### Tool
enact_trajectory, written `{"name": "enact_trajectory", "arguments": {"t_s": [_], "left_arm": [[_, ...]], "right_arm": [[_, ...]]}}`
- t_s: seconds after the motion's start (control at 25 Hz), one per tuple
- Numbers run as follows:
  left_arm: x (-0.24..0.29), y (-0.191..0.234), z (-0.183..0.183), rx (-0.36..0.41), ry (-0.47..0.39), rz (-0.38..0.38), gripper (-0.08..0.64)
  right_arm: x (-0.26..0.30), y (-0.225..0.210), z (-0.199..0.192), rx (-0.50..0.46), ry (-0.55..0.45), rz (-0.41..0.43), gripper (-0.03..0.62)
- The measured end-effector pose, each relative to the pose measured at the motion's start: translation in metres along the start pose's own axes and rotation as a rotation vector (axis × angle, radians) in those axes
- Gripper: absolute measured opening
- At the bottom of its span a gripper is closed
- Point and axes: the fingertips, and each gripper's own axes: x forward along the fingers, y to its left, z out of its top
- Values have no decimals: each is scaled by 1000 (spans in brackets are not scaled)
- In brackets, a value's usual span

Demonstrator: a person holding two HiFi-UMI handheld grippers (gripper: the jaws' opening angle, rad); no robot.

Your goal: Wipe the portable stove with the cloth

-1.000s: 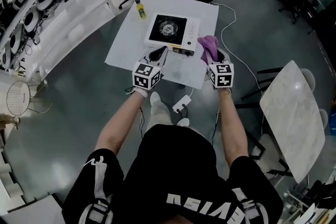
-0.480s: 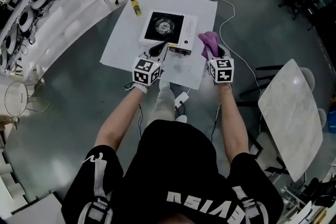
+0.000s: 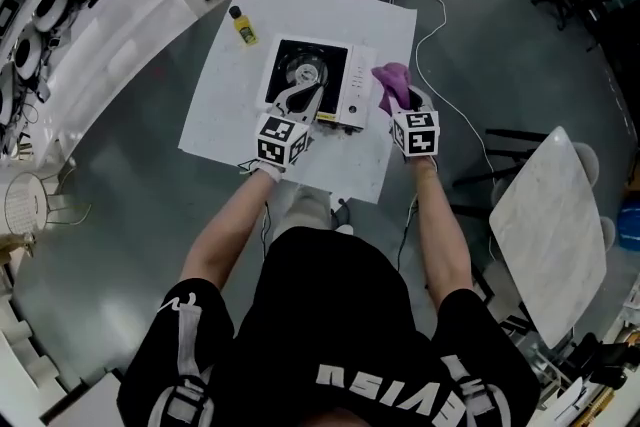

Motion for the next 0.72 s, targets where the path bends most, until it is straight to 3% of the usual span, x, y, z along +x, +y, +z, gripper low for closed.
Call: {"name": "enact_trajectory", "arguments": {"t_s": [0.4, 0.72], "left_arm": [[79, 70, -17, -45, 86, -59, 9], [116, 107, -32, -98, 129, -91, 9]], "right_arm": [[119, -16, -15, 37, 158, 15, 101], [183, -17, -32, 58, 255, 26, 101]]}}
